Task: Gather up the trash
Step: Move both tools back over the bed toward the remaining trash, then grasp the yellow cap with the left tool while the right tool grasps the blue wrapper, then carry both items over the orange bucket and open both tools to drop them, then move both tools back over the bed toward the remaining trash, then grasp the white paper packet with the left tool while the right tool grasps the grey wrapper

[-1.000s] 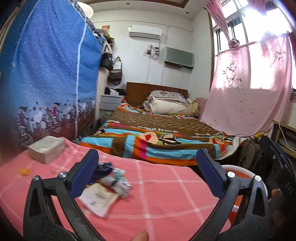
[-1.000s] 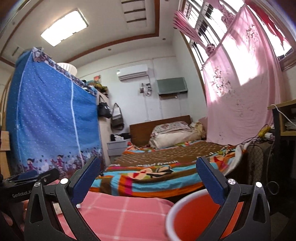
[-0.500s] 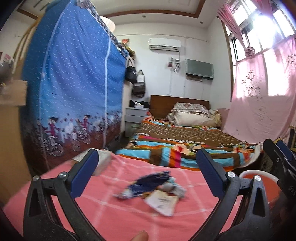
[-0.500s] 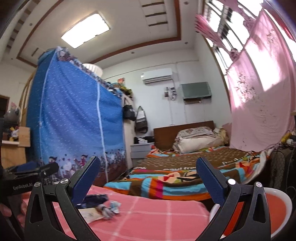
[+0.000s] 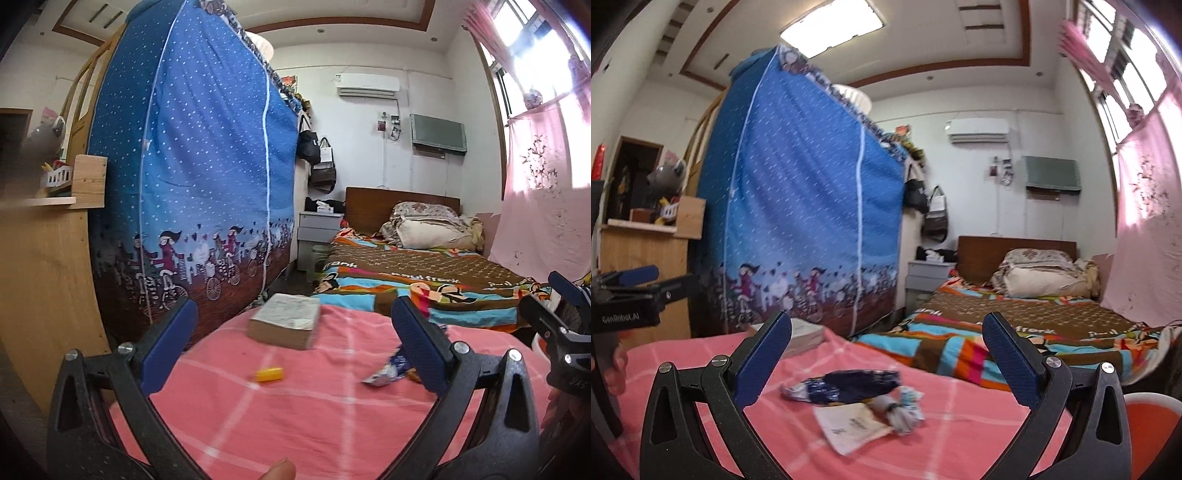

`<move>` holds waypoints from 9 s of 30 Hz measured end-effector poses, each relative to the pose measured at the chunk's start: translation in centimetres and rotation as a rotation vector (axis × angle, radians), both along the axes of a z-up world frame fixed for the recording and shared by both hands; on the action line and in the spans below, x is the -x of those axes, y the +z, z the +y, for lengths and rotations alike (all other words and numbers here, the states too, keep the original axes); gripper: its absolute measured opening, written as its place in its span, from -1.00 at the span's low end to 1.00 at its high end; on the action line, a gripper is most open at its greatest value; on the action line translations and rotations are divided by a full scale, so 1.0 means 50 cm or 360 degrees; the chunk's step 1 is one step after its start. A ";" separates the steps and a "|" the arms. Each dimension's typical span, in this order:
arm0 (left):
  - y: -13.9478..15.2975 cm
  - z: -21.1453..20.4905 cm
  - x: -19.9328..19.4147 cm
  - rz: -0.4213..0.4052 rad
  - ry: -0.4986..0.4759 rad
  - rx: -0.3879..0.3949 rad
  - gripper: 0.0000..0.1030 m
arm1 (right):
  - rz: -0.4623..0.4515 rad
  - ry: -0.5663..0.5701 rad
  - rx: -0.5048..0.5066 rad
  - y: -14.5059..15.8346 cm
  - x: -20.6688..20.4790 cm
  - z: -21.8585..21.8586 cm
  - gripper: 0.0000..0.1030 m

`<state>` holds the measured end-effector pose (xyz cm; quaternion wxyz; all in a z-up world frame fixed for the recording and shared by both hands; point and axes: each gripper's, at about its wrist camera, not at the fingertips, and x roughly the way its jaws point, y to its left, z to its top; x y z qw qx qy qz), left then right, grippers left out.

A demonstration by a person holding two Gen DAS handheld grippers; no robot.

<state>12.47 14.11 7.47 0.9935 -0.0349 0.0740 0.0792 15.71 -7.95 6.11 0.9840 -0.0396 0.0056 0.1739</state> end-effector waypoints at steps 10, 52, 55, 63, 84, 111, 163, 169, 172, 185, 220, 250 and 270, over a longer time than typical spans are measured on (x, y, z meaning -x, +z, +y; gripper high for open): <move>-0.030 0.075 -0.074 0.0218 0.0017 0.0093 0.81 | 0.0464 -0.0012 0.0130 -0.030 -0.130 0.108 1.00; -0.160 0.100 -0.252 0.0984 -0.0254 0.0566 -0.66 | 0.1261 0.0251 0.0158 -0.122 -0.293 0.163 -0.03; -0.156 0.097 -0.246 0.0965 -0.0266 0.0563 -0.66 | 0.1253 0.0292 0.0159 -0.122 -0.283 0.165 -0.27; -0.128 0.073 -0.216 0.0836 -0.0299 0.0472 -0.66 | 0.1154 0.0344 0.0127 -0.108 -0.250 0.158 -0.83; -0.019 -0.100 -0.104 0.0272 -0.0476 0.0173 -0.65 | 0.0352 0.0379 -0.0216 0.019 -0.061 -0.011 -0.85; 0.054 -0.551 -0.080 0.0012 -0.1169 -0.0173 -0.65 | 0.0030 -0.0454 -0.0285 0.054 0.051 -0.415 -0.85; -0.113 -0.831 -0.238 0.0953 -0.1413 0.0030 -0.32 | 0.0875 -0.0903 -0.0596 -0.093 -0.013 -0.675 -0.76; -0.096 -0.798 -0.234 0.0867 -0.1317 0.0045 -0.15 | 0.0848 -0.0907 -0.0628 -0.090 -0.010 -0.678 -0.07; -0.085 -0.775 -0.232 0.0812 -0.1262 0.0054 0.01 | 0.0830 -0.0911 -0.0621 -0.087 -0.010 -0.676 -0.02; -0.041 -0.653 -0.210 0.0528 -0.0974 0.0161 0.82 | 0.0698 -0.0882 -0.0534 -0.062 -0.020 -0.633 1.00; 0.016 -0.226 -0.073 -0.0069 -0.0265 0.0047 0.82 | -0.0098 -0.0358 -0.0253 0.010 0.012 -0.247 1.00; -0.113 -0.196 -0.211 0.0769 -0.0576 0.0190 0.36 | 0.0813 0.0183 0.0156 -0.107 -0.181 -0.086 -0.49; -0.158 -0.220 -0.235 0.1038 -0.0736 0.0423 -0.51 | 0.1092 0.0301 0.0204 -0.140 -0.227 -0.057 -0.84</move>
